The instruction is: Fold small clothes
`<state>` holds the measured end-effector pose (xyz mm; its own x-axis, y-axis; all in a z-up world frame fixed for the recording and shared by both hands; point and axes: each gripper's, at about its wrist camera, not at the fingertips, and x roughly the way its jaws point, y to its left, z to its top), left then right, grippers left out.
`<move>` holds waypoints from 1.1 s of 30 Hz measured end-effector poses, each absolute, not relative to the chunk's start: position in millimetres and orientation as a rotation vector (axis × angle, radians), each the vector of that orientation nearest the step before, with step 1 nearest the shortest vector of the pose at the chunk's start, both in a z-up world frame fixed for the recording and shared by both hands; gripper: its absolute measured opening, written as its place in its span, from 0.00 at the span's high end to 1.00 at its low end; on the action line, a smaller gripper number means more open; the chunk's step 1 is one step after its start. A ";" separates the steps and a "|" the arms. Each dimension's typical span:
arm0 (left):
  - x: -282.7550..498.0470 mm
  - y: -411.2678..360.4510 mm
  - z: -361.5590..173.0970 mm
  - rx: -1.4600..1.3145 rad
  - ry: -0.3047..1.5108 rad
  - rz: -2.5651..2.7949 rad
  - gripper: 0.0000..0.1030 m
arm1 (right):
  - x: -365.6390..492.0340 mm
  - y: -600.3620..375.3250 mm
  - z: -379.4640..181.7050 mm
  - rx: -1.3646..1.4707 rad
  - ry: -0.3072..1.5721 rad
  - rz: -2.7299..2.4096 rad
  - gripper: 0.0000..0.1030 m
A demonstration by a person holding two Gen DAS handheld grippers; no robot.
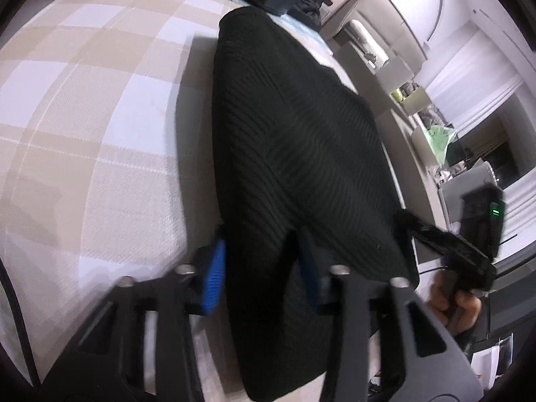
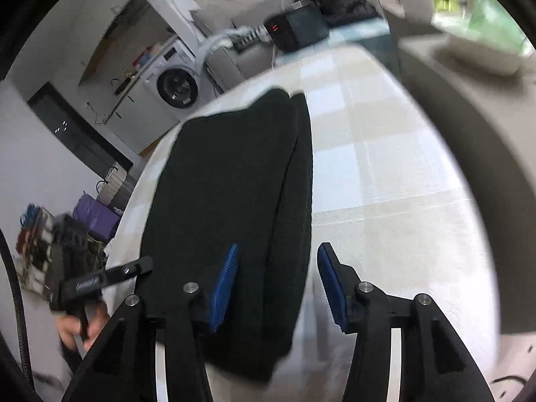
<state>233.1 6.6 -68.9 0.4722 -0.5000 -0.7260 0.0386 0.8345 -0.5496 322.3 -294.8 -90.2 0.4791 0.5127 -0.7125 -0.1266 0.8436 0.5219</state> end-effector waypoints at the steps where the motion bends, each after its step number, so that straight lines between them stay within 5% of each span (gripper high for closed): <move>1: 234.3 7.1 -68.8 -0.505 1.030 -0.351 0.79 | 327.4 -287.5 -94.6 0.429 1.018 0.413 0.52; 4: 236.1 13.4 -68.3 -0.515 1.013 -0.347 0.83 | 331.8 -269.5 -97.1 0.385 1.013 0.433 0.74; 7: 242.9 33.6 -66.7 -0.536 0.986 -0.310 0.83 | 337.0 -272.9 -101.5 0.435 1.010 0.435 0.80; 13: 256.1 73.0 -62.2 -0.578 0.956 -0.200 0.83 | 359.6 -223.0 -97.7 0.414 0.991 0.430 0.80; 17: 239.7 61.3 -46.8 -0.432 0.916 -0.155 0.82 | 345.5 -225.8 -82.6 0.314 0.989 0.380 0.65; 23: 216.0 7.0 -26.3 -0.266 0.882 -0.209 0.59 | 301.9 -224.7 -52.2 0.235 0.943 0.473 0.59; 25: 212.5 -13.6 -25.1 -0.227 0.885 -0.254 0.46 | 294.0 -215.3 -54.9 0.214 0.959 0.510 0.59; 29: 211.6 -51.5 -36.6 -0.160 0.925 -0.327 0.44 | 289.7 -219.8 -69.9 0.194 1.000 0.463 0.61; 33: 207.9 -75.3 -46.8 -0.082 0.938 -0.323 0.39 | 290.8 -218.9 -75.9 0.197 1.002 0.451 0.75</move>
<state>207.9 -75.3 -46.8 0.5472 -0.3078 -0.7783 0.2370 0.9488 -0.2087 290.8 -218.9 -75.9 0.4570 0.4517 -0.7662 -0.2737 0.8911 0.3621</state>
